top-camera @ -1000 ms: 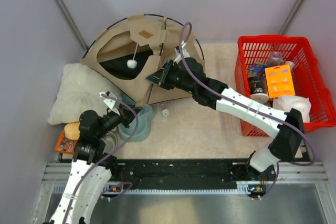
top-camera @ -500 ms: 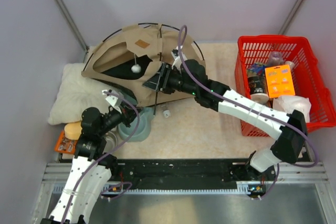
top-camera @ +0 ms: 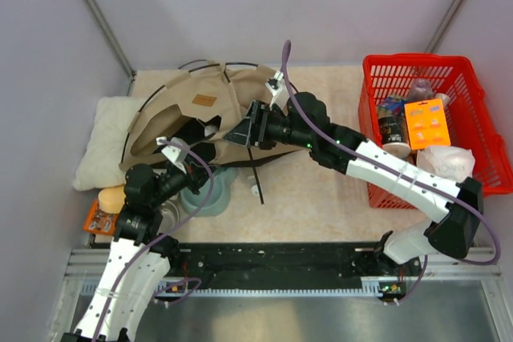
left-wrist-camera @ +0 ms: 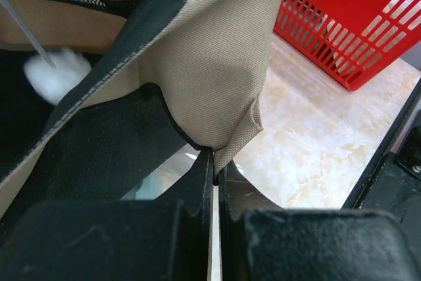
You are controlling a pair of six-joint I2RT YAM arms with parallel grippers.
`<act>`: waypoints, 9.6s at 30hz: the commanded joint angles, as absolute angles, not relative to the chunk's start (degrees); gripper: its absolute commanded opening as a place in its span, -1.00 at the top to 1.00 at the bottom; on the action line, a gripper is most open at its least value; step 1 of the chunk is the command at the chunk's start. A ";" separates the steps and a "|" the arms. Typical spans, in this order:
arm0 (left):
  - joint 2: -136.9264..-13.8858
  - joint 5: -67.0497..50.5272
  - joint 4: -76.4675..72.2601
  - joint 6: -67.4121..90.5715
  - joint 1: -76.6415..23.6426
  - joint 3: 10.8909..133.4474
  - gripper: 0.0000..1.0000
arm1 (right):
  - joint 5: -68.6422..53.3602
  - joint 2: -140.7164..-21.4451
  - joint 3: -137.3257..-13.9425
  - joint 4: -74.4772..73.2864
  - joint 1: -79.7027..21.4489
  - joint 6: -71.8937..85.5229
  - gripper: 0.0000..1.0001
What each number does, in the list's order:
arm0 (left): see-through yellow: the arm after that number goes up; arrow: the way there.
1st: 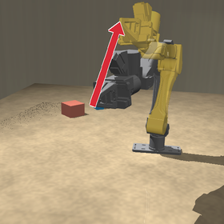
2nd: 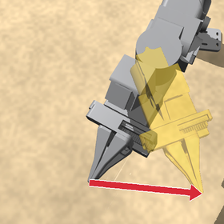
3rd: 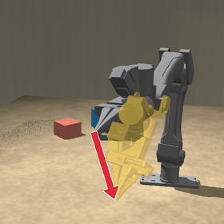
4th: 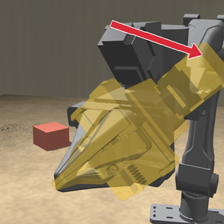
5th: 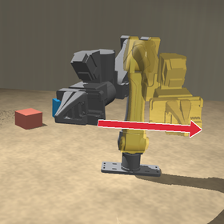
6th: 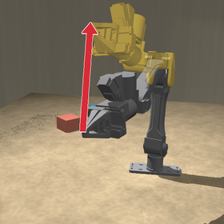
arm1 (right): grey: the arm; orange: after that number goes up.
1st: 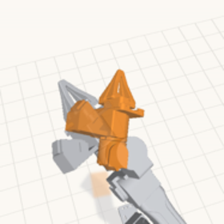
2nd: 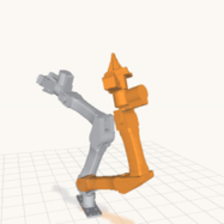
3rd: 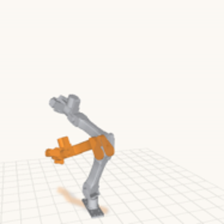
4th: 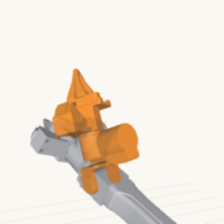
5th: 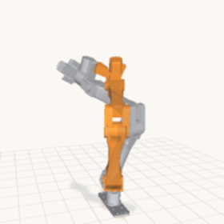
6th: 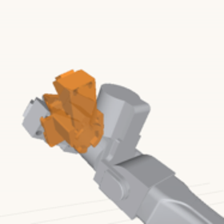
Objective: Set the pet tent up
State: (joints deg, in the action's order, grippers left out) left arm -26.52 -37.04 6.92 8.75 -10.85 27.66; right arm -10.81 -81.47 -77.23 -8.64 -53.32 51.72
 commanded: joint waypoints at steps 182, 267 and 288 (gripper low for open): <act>-10.02 -11.25 48.86 74.97 -10.90 35.42 1.00 | -14.85 -100.55 -75.59 18.72 -65.39 40.42 0.56; -12.39 -15.21 48.95 59.68 -10.99 39.29 1.00 | -0.97 -100.11 -75.32 27.77 -64.95 39.46 1.00; -13.80 -15.12 49.48 57.57 -10.99 40.43 1.00 | -1.76 -101.08 -73.22 26.54 -66.09 38.59 1.00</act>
